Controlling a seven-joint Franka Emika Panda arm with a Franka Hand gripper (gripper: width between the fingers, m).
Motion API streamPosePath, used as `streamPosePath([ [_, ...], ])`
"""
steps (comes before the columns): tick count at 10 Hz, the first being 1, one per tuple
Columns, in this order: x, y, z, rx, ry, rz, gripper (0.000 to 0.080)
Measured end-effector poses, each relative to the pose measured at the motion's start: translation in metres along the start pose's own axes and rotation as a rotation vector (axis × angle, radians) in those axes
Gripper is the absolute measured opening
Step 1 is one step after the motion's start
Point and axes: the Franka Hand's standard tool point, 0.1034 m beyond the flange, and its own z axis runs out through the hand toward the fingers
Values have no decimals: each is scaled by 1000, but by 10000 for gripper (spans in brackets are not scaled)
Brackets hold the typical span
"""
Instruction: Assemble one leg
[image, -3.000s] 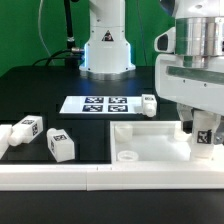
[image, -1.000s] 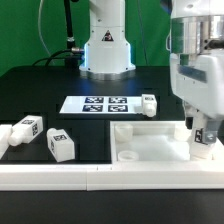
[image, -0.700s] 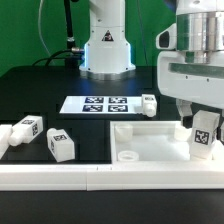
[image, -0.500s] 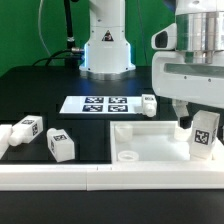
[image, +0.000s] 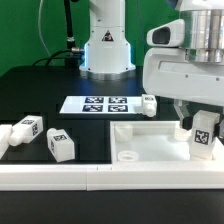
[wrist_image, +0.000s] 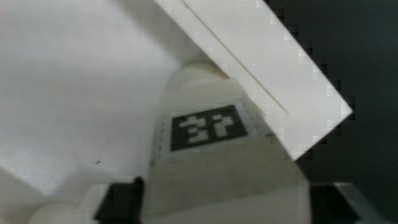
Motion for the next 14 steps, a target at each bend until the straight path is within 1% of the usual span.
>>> streamPosePath([
  [1,0,1,0,-3,-2,104,287],
  [2,1,2,0,-6,-2,172,287],
  [3,3,5,0,-15,-9,276,287],
  [4,5,8,-1,-23,-39,509,287],
  [6,0,8,1,-27,-84,931,287],
  [7,-2,6,1,-32,-86,1081,287],
  [8,-3,5,1,-35,-84,1151,287],
  [10,-3,6,1,-34,-84,1116,287],
  [11,-3,7,1,-38,-87,1050,309],
  [12,0,9,-1,-40,-92,872,309],
  [13,0,8,-3,-34,-87,675,500],
  [14,-2,6,-3,-26,-86,506,500],
])
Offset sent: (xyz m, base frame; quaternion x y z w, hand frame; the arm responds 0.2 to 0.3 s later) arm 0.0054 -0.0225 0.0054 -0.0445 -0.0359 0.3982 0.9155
